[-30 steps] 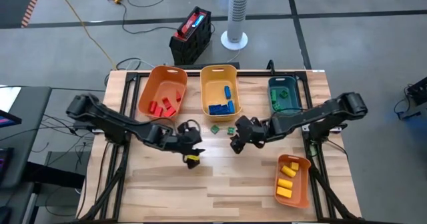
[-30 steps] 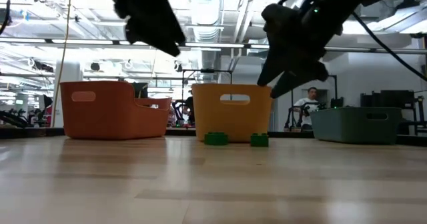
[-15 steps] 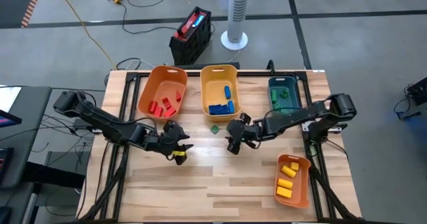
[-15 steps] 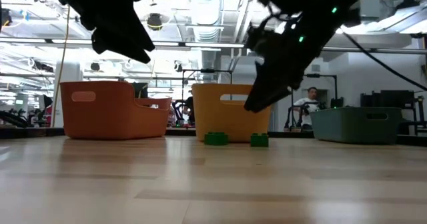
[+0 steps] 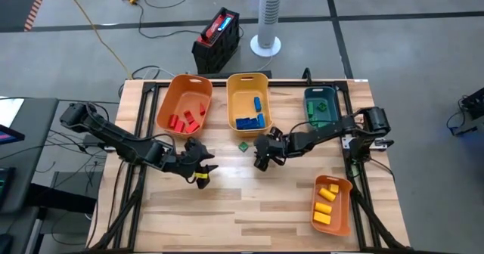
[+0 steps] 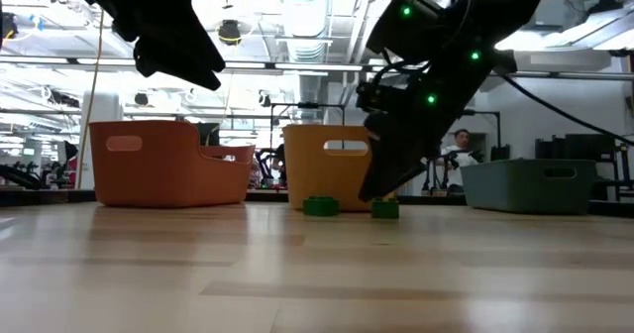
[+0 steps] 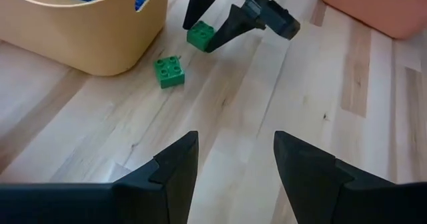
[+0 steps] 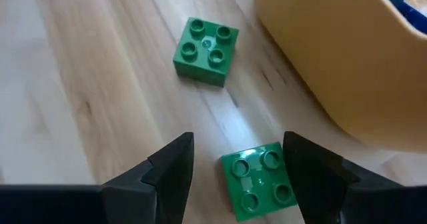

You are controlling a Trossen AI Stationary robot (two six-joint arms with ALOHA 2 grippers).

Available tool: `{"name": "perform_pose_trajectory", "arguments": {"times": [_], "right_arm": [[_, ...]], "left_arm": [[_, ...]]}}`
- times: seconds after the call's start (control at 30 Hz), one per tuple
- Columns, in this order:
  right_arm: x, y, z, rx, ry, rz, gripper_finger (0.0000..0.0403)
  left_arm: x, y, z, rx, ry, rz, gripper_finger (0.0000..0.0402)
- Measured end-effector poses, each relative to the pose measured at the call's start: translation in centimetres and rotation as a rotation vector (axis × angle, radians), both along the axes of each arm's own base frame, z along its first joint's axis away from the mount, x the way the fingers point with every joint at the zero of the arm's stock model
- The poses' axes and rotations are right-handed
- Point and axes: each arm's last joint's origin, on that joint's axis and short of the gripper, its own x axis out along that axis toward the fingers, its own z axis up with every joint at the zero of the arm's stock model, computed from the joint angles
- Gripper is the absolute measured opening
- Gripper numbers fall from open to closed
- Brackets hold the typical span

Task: Sort blocks
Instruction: Put the green game piece into the blue bin

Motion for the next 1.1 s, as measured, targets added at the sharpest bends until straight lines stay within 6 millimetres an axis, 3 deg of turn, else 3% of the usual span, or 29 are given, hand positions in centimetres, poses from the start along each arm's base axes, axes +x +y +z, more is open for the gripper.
{"name": "perform_pose_trajectory", "arguments": {"times": [0.37, 0.8, 0.93, 1.1], "right_arm": [[-0.8, 0.4, -0.5, 0.002, 0.081, -0.03, 0.0233], [-1.6, 2.9, -0.6, 0.028, 0.125, 0.004, 0.014], [-2.0, 3.5, 0.3, 0.068, 0.103, -0.003, 0.0121], [-4.2, 3.6, 3.9, 0.069, 0.116, 0.003, 0.0127]], "left_arm": [[0.0, 0.0, 0.0, -0.001, 0.007, -0.016, 0.0189], [0.0, 0.0, 0.0, 0.01, 0.009, -0.025, 0.0189], [0.0, 0.0, 0.0, 0.006, 0.008, -0.022, 0.0189], [-0.1, 0.0, 0.2, -0.031, -0.014, -0.002, 0.0189]]}}
